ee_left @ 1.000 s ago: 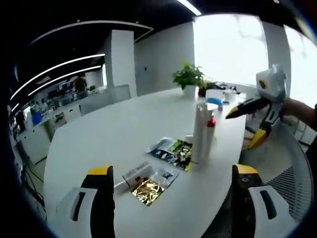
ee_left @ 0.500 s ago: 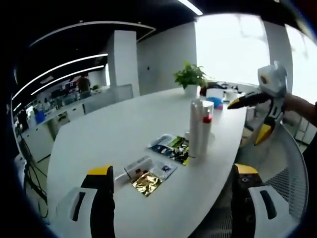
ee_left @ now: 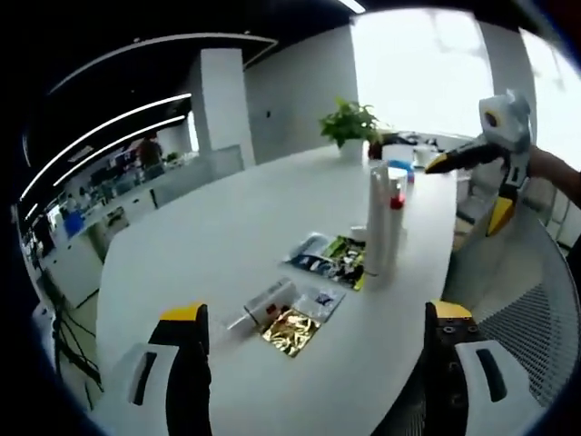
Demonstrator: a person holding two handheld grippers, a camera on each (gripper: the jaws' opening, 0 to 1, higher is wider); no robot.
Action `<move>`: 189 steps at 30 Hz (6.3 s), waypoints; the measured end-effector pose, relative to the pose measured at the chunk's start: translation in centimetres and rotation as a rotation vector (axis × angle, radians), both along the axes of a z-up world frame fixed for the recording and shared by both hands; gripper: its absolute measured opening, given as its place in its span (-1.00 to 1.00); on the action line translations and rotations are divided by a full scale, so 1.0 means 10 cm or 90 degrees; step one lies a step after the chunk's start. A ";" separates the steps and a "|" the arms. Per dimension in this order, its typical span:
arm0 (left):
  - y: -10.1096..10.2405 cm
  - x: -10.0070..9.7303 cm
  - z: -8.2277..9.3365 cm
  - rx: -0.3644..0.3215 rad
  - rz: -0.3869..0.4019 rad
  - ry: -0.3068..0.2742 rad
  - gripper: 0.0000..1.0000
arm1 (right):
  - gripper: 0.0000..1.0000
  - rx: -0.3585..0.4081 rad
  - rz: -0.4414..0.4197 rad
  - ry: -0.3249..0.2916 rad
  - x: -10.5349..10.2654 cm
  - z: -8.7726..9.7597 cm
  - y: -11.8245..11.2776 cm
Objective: Arrange the skincare products in the storage area until every visible bottle or jar stands upright without overlapping.
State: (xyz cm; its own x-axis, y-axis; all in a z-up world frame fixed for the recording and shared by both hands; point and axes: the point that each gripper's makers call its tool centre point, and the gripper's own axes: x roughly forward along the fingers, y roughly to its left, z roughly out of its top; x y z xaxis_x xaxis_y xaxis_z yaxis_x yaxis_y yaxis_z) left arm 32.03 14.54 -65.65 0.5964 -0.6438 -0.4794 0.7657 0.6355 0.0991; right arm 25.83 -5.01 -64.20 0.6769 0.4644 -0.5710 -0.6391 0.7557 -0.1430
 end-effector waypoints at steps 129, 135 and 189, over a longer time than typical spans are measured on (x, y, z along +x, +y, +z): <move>0.10 0.36 -0.54 0.216 -0.132 0.085 -0.71 | 0.99 0.051 0.011 0.125 -0.08 -0.48 0.17; 0.06 0.20 -0.52 0.218 -0.149 0.081 -0.71 | 0.99 0.053 0.028 0.127 -0.15 -0.48 0.29; -0.44 -0.54 -0.39 0.291 -0.305 0.082 -0.70 | -0.45 -0.252 0.351 -0.109 0.19 -0.72 1.31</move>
